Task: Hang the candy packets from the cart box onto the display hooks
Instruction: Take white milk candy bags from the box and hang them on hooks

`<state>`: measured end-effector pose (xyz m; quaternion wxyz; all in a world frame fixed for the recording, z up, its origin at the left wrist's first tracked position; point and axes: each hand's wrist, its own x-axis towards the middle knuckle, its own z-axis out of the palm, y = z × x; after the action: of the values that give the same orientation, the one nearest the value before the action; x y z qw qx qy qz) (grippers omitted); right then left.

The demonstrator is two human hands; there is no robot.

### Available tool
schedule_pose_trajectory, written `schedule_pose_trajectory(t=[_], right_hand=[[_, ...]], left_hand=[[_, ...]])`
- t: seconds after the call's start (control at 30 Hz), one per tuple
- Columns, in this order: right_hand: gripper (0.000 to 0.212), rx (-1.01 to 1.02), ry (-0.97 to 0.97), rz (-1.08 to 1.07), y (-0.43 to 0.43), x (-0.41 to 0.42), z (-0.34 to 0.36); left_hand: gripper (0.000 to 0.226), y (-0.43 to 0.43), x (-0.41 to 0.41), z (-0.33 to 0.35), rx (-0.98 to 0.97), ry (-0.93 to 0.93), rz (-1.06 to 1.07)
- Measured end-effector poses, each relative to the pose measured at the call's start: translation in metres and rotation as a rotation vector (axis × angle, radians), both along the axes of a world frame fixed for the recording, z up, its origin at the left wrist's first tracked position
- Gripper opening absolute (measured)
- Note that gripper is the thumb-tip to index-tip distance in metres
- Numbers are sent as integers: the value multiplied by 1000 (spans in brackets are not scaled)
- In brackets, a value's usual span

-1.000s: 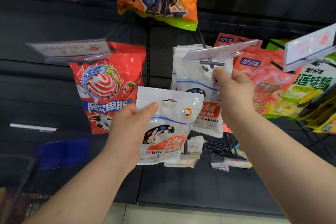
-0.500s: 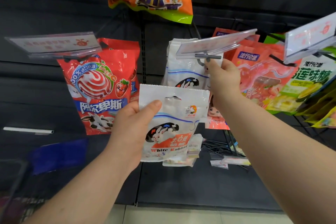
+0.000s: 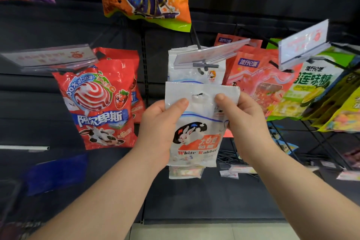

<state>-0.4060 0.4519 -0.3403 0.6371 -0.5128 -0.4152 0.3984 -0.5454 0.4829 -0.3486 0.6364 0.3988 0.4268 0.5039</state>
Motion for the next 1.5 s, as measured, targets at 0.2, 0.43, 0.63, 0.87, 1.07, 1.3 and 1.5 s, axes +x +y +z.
schedule_pose_trajectory(t=[0.2,0.43,0.63,0.87,1.07,1.3,1.5], right_hand=[[10,15,10,-72,17,2,9],[8,24,-1,-113,33,1,16],[4,26,-4,-129,41,0,16],[8,-4,-138,-179,51,3,13],[22,-61,-335,-261,67,10,9],[11,-116,-299,-260,87,15,8],[14,-113,-326,-264,106,17,9]], left_hand=[[10,16,14,8,29,6,28],[14,27,16,18,27,37,70],[14,32,17,19,33,40,75],[13,46,22,11,52,151,110],[14,63,23,4,203,362,149],[11,86,24,1,290,388,92],[15,105,28,0,257,388,98]])
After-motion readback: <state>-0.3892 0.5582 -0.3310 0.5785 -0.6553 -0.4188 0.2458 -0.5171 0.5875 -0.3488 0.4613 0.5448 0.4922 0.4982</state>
